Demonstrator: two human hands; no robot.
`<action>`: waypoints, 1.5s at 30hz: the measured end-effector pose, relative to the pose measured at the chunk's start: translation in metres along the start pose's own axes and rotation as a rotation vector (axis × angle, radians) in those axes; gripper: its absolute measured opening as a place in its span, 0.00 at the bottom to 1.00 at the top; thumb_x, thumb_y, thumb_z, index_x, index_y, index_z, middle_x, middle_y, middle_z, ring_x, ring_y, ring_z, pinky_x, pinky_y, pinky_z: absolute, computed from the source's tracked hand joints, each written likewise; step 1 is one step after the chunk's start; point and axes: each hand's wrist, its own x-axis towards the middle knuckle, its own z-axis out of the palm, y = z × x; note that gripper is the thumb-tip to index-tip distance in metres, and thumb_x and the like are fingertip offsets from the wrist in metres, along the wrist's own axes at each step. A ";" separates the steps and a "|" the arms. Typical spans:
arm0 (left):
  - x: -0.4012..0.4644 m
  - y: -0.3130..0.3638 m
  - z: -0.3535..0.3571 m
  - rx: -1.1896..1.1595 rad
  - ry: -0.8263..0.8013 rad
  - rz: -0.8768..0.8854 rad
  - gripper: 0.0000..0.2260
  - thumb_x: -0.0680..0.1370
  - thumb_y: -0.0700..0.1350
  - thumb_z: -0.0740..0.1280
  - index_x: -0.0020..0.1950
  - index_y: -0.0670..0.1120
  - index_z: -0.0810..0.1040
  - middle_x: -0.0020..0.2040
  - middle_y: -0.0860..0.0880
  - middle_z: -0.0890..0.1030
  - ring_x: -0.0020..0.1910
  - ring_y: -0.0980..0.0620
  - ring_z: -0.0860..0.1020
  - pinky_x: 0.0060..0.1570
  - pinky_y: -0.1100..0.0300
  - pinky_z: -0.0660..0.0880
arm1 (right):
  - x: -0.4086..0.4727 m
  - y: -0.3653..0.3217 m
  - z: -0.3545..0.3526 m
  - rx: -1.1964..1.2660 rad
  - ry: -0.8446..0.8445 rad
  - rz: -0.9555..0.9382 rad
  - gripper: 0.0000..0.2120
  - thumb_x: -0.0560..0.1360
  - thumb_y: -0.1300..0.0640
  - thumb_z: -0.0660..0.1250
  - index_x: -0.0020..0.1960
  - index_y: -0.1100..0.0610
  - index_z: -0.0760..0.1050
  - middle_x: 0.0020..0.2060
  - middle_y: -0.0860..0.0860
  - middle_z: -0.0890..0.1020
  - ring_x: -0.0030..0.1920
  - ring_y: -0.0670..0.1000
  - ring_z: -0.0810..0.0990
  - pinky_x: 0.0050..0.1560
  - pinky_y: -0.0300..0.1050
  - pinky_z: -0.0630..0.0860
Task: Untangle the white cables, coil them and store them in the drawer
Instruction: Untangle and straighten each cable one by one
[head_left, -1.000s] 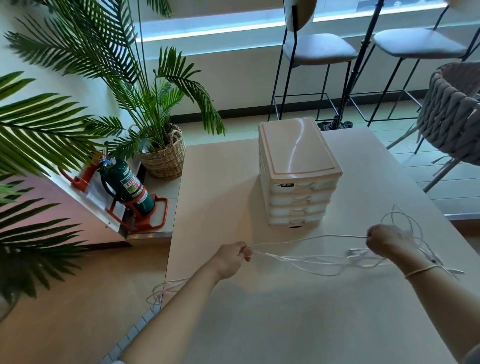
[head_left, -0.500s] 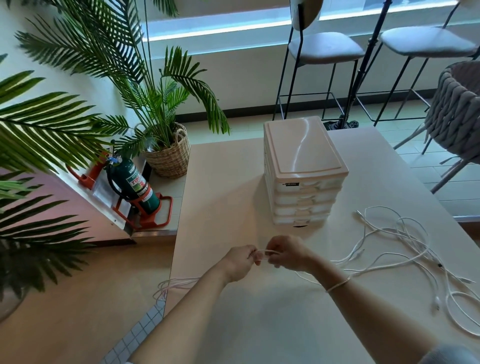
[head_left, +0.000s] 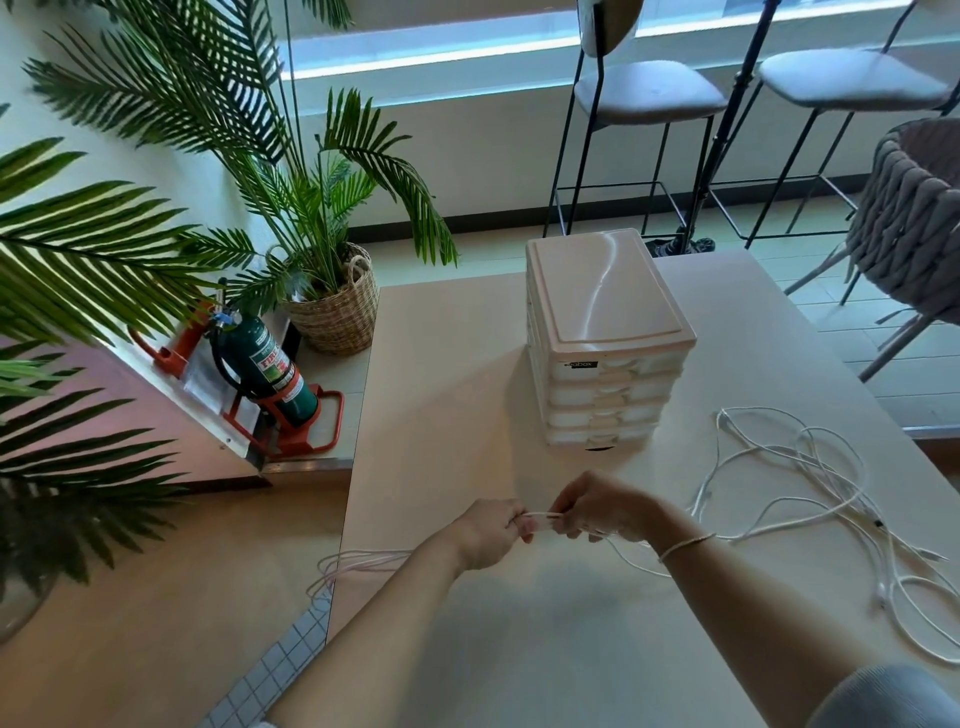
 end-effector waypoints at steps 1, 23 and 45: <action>-0.001 0.001 0.000 0.001 -0.004 0.002 0.13 0.82 0.48 0.56 0.53 0.42 0.77 0.40 0.49 0.72 0.42 0.50 0.69 0.35 0.60 0.62 | 0.000 -0.001 0.000 -0.039 0.008 -0.006 0.11 0.70 0.66 0.68 0.33 0.52 0.77 0.27 0.49 0.75 0.28 0.46 0.70 0.29 0.37 0.67; 0.000 -0.006 -0.006 0.001 0.007 -0.001 0.13 0.82 0.45 0.56 0.51 0.41 0.77 0.43 0.48 0.74 0.43 0.51 0.69 0.36 0.61 0.62 | -0.021 0.074 -0.073 -1.003 0.069 0.147 0.20 0.72 0.61 0.60 0.32 0.39 0.80 0.51 0.54 0.82 0.55 0.56 0.79 0.58 0.43 0.74; 0.002 -0.001 -0.006 -0.058 0.029 -0.048 0.11 0.82 0.48 0.56 0.49 0.46 0.76 0.41 0.49 0.72 0.43 0.51 0.68 0.31 0.67 0.63 | -0.004 -0.003 0.003 -0.383 -0.029 -0.215 0.07 0.77 0.55 0.63 0.46 0.56 0.78 0.43 0.51 0.83 0.39 0.46 0.76 0.38 0.36 0.70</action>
